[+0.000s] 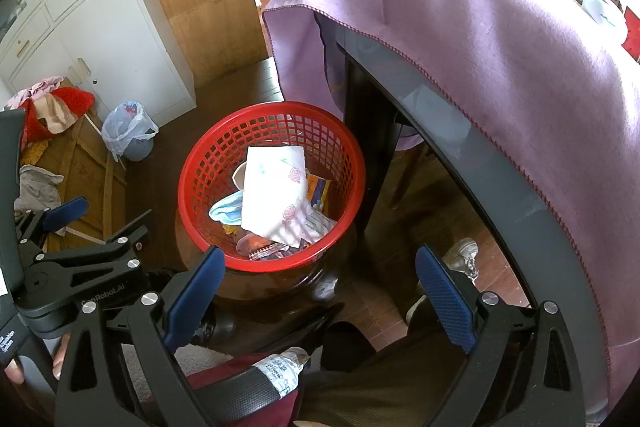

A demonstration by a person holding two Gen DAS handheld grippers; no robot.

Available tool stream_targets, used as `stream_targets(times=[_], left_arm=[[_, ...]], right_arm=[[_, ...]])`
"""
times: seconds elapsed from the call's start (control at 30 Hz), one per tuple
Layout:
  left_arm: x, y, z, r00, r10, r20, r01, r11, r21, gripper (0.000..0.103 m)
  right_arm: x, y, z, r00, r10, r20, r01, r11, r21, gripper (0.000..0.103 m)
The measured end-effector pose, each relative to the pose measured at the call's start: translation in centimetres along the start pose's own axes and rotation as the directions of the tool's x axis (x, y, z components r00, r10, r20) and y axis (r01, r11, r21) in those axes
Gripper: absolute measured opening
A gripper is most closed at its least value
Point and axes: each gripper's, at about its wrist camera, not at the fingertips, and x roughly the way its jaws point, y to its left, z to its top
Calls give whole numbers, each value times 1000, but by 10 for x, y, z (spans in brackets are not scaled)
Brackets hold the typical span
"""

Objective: Collect trash

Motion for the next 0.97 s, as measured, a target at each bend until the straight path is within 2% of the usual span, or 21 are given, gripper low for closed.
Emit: stream_targets(times=[0.97], left_arm=[[-3,3,4,1000,15,9,-15,1000,-16,96]], right_arm=[[-4,1,-1,1000,5,9,-5,1000,6,94]])
